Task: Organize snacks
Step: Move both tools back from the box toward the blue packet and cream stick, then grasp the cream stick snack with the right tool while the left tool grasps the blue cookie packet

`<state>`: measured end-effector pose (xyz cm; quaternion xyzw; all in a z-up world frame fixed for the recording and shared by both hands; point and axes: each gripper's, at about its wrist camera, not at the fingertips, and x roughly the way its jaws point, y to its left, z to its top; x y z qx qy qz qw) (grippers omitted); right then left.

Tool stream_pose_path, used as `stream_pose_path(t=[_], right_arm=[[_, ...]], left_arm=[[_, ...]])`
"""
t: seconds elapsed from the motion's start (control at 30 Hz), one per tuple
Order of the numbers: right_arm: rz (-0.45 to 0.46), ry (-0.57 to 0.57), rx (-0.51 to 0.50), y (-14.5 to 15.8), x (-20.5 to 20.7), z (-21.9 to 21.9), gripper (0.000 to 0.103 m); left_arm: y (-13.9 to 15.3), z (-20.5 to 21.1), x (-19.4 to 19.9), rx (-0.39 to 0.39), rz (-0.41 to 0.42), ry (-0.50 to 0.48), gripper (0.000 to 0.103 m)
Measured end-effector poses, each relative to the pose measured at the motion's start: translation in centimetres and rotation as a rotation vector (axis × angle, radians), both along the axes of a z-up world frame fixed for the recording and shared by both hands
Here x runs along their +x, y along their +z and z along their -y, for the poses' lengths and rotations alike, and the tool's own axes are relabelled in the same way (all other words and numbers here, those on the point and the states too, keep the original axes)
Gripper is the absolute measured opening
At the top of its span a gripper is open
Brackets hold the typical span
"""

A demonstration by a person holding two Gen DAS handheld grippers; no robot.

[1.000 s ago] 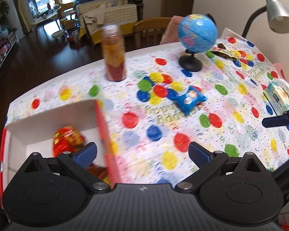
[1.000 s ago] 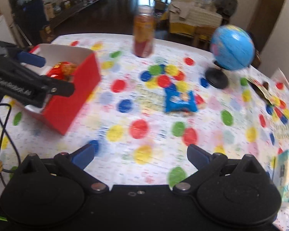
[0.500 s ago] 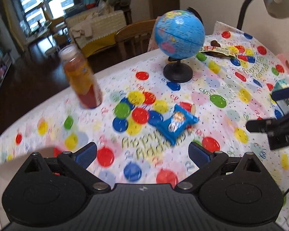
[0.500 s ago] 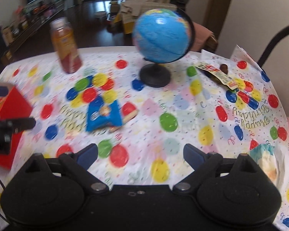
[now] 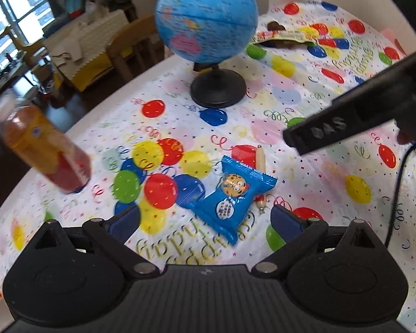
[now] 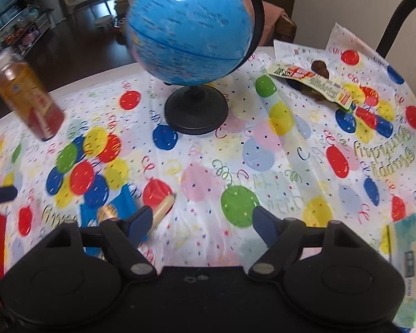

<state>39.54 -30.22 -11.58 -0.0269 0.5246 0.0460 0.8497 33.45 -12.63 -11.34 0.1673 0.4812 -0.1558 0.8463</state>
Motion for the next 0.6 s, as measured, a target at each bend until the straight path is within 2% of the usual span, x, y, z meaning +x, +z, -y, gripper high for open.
stream_pose_path(t=[0.07, 0.2, 0.27, 0.37, 0.4, 0.47, 0.53, 0.6], right_arm=[[-0.019, -0.012, 0.005, -1.0, 0.9, -0.2, 0.076], [-0.050, -0.023, 0.028, -2.8, 2.0, -0.8, 0.066], [-0.058, -0.021, 0.027, -3.6, 2.5, -1.2, 0.063], [-0.063, -0.017, 0.045, -4.4, 3.1, -1.7, 0.055], [-0.065, -0.012, 0.051, -4.5, 3.3, -1.9, 0.054], [-0.073, 0.002, 0.049, -5.0, 3.6, -2.4, 0.049], [-0.081, 0.017, 0.046, -5.5, 3.7, -2.8, 0.044], [-0.084, 0.032, 0.039, -5.8, 3.7, -3.2, 0.045]], left_arm=[[-0.8, 0.2, 0.7, -0.003, -0.018, -0.013, 0.101], [-2.0, 0.7, 1.8, -0.002, -0.036, -0.044, 0.100], [-2.5, 0.7, 2.5, -0.007, -0.053, -0.046, 0.094], [-3.4, 0.9, 3.1, -0.012, -0.074, -0.064, 0.093], [-3.7, 0.9, 3.3, -0.014, -0.084, -0.070, 0.090], [-4.2, 1.0, 3.6, -0.025, -0.109, -0.076, 0.079], [-4.6, 1.0, 3.8, -0.028, -0.124, -0.079, 0.074], [-4.9, 1.0, 4.0, -0.042, -0.138, -0.085, 0.070]])
